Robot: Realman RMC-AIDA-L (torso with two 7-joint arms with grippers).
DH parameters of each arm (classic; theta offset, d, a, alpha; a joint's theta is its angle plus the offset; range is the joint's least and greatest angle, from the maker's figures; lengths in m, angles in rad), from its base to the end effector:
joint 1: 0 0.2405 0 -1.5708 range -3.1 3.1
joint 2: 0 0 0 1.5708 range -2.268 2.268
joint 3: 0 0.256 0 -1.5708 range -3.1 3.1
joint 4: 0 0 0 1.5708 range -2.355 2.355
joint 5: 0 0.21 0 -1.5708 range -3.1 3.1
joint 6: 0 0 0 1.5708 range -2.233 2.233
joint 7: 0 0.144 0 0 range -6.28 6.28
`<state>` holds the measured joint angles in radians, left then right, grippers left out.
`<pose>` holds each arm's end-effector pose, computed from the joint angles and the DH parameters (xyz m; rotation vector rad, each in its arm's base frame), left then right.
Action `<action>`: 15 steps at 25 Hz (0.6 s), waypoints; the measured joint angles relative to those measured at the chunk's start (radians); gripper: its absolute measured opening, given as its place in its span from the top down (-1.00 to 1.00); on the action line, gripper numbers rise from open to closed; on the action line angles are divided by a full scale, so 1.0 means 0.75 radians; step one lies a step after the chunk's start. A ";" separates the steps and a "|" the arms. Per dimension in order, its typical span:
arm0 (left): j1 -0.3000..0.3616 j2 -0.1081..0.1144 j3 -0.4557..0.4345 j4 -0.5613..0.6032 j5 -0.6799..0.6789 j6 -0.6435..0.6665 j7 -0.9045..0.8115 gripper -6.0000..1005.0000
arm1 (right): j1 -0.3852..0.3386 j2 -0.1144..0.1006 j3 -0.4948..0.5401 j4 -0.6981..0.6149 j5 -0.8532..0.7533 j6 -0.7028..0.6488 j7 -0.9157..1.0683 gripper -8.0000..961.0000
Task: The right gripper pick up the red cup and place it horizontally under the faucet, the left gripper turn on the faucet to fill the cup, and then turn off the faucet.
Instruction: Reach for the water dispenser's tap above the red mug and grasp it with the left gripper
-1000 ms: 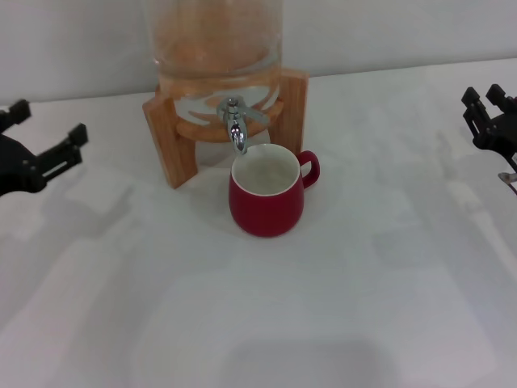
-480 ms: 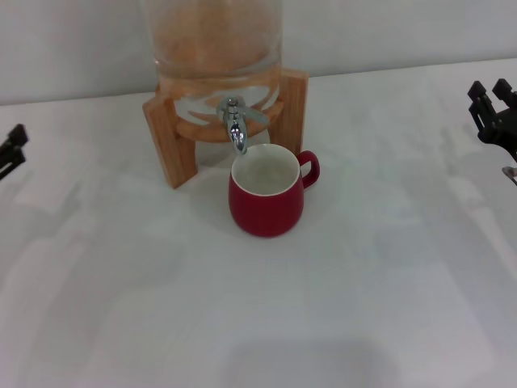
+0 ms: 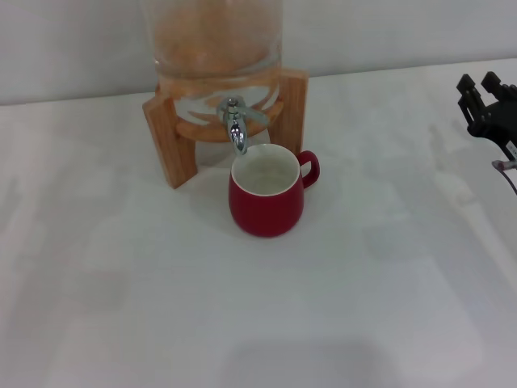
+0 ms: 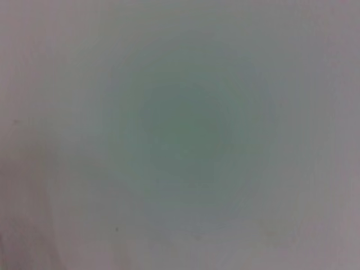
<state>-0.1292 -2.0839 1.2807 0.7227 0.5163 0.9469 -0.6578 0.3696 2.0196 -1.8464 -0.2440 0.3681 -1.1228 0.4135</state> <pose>-0.3289 0.3210 0.0589 -1.6415 -0.5343 -0.7945 0.3422 0.3354 0.0230 -1.5415 0.6598 0.8426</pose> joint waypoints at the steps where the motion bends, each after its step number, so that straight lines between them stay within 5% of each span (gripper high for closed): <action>1: -0.006 0.000 0.000 -0.029 -0.054 0.019 0.016 -0.73 | 0.004 0.000 -0.001 0.000 0.000 0.000 0.000 0.20; 7: -0.034 0.003 0.000 -0.189 -0.329 0.211 0.050 -0.73 | 0.012 0.002 -0.004 0.000 -0.001 0.007 0.000 0.20; 15: -0.025 0.001 -0.058 -0.244 -0.376 0.286 0.042 -0.72 | 0.016 0.000 -0.038 -0.002 -0.006 0.008 -0.003 0.20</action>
<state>-0.1480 -2.0833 1.2369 0.5400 0.2345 1.1617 -0.6262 0.3817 2.0200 -1.8746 -0.2455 0.3638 -1.1166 0.4112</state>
